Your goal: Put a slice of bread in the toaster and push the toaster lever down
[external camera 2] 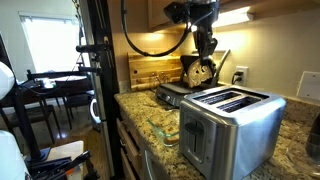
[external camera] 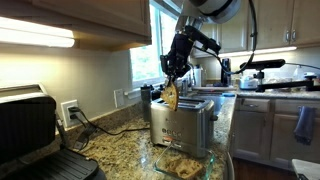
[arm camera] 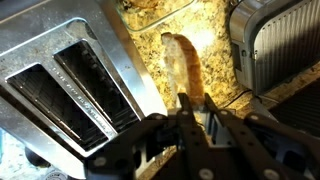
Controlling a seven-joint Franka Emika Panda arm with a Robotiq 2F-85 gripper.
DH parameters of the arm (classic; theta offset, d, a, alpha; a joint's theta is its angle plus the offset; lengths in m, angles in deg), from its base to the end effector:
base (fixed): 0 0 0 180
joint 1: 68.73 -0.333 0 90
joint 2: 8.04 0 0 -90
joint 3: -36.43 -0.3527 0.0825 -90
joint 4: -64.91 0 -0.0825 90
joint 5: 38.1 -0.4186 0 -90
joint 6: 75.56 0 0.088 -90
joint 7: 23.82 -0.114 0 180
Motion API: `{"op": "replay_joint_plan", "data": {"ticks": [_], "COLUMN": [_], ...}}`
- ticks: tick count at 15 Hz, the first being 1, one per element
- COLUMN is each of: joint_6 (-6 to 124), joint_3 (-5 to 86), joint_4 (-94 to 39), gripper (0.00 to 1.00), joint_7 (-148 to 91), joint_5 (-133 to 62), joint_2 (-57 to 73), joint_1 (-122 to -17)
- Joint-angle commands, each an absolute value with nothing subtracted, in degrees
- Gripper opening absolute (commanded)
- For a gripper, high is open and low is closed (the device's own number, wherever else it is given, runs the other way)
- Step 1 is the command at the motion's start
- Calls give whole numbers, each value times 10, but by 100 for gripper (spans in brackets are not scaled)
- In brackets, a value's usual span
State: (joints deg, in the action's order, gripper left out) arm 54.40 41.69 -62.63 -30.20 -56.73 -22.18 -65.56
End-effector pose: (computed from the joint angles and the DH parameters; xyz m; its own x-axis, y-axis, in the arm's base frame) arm 0.5238 -0.0704 0.5216 0.8706 -0.4439 0.2121 -0.3602 -0.8688 -0.3399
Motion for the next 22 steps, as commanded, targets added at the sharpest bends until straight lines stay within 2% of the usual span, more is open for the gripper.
{"op": "replay_joint_plan", "data": {"ticks": [1, 22], "joint_6": [548, 524], "joint_3": [417, 438], "joint_4": [-635, -600], "gripper": [5, 5], "joint_7": [-325, -323], "joint_5": [-561, -552], "joint_2": [-235, -222], "joint_1": [-645, -626]}}
